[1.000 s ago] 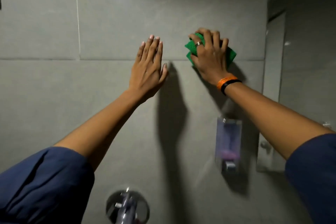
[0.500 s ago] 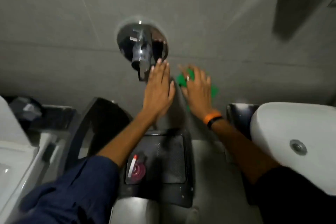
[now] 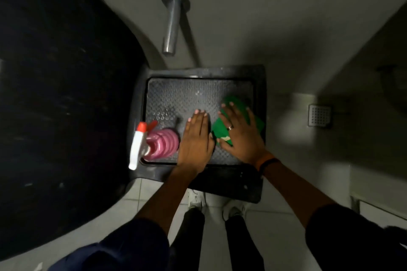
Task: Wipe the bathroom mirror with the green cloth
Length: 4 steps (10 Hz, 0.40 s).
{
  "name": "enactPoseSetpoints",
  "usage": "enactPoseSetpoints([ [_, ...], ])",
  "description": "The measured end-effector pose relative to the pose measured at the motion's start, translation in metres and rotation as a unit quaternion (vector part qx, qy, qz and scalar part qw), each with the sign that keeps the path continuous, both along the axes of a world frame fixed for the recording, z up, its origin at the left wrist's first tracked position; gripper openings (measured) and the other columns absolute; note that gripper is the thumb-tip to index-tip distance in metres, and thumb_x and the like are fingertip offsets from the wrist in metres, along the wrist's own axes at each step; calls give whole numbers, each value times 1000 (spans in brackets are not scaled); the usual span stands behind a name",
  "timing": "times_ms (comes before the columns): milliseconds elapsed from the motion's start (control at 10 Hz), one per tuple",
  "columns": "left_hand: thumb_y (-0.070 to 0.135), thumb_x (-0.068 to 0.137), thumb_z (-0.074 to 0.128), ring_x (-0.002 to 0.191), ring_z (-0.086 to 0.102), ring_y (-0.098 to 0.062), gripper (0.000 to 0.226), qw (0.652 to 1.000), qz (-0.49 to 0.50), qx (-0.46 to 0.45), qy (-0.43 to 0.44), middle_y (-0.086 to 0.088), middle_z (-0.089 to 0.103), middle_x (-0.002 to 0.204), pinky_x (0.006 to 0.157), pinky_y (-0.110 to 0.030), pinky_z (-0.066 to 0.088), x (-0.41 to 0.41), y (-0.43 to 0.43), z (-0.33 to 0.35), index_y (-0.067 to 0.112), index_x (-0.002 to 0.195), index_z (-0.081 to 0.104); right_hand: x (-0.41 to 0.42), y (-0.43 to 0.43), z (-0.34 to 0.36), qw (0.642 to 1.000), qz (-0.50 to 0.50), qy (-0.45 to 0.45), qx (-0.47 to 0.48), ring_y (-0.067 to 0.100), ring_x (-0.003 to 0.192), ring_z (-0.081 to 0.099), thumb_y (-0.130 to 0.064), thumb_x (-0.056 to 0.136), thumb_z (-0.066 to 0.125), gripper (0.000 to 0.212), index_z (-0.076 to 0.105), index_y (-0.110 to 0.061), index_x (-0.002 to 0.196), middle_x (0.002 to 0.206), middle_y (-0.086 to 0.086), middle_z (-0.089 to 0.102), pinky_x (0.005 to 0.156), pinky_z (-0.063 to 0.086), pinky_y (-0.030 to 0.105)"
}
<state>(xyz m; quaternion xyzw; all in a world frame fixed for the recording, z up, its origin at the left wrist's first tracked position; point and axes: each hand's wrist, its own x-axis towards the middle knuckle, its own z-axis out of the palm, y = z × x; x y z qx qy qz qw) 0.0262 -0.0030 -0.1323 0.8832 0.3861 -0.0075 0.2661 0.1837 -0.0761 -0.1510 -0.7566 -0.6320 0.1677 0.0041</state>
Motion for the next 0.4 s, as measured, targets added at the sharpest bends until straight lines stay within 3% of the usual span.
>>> enactPoseSetpoints([
  [200,25,102,30,156,7,-32,63,997,-64,16,46,-17,11,168,128,-47,7,3,-3,-43,0,157,15,5,-2,-21,999,11,-25,18,30,157,17,-58,94,43,76,37,-14,156,167,9,30,127,6,60],
  [300,23,104,31,157,3,-30,62,996,-70,-19,47,-15,6,169,129,-45,4,6,8,-28,2,158,10,7,3,-4,999,18,-26,6,29,159,12,-58,96,39,78,32,-12,158,170,10,23,127,7,61],
  [400,21,105,33,157,2,-28,61,998,-57,-11,6,-14,6,169,129,-43,5,13,18,31,4,158,10,7,-1,49,999,-43,-15,24,30,159,11,-56,98,42,80,28,-8,160,171,12,19,127,14,60],
])
